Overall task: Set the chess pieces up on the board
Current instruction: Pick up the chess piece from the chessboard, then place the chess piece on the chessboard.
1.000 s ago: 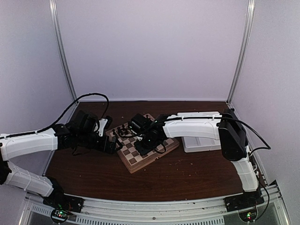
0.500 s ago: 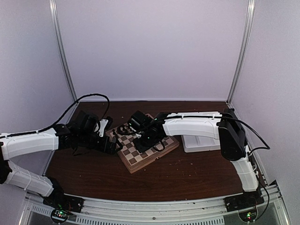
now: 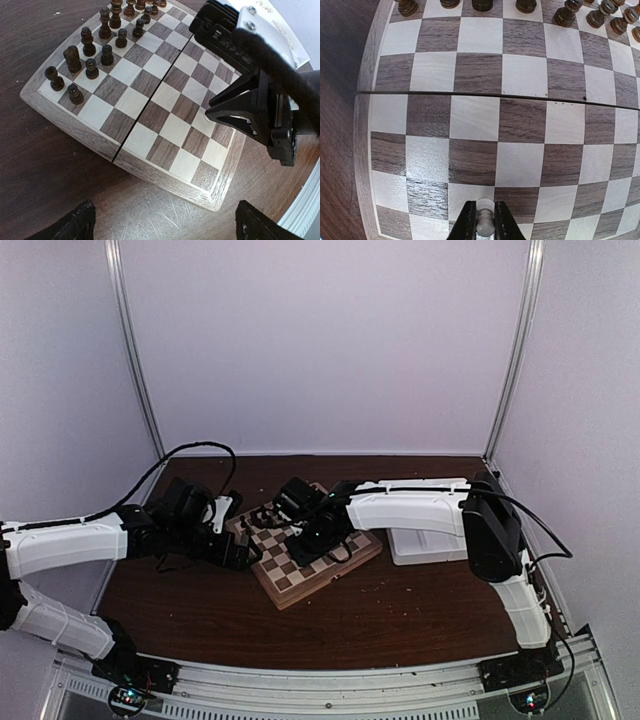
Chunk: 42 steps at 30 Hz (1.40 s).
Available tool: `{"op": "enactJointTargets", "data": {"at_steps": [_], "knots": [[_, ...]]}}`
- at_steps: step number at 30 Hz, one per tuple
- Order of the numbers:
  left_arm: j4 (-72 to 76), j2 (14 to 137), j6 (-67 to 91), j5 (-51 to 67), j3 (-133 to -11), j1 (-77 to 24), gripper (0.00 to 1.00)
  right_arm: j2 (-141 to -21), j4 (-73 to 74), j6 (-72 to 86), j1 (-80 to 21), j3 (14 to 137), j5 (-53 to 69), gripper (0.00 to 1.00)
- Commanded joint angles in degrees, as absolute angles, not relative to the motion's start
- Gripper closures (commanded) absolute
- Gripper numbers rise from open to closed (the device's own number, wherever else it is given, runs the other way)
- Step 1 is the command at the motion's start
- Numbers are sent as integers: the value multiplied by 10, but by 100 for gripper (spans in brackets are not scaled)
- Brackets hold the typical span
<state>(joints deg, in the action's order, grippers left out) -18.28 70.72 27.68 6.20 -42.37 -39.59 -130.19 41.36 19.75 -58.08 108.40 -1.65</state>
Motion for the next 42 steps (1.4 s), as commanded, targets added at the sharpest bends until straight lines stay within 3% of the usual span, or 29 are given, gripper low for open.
{"op": "enactJointTargets", "data": {"at_steps": [1,21,42], "knots": [[-181,710,266,63,-432,-396,2,-1291,414,198,-577,1089,-34,89],[-181,712,269,68,-433,-395,2,-1155,379,177,-447,933,-48,90],[-184,712,270,70,-439,-395,2,-1211,357,170,-431,947,-12,90]]}}
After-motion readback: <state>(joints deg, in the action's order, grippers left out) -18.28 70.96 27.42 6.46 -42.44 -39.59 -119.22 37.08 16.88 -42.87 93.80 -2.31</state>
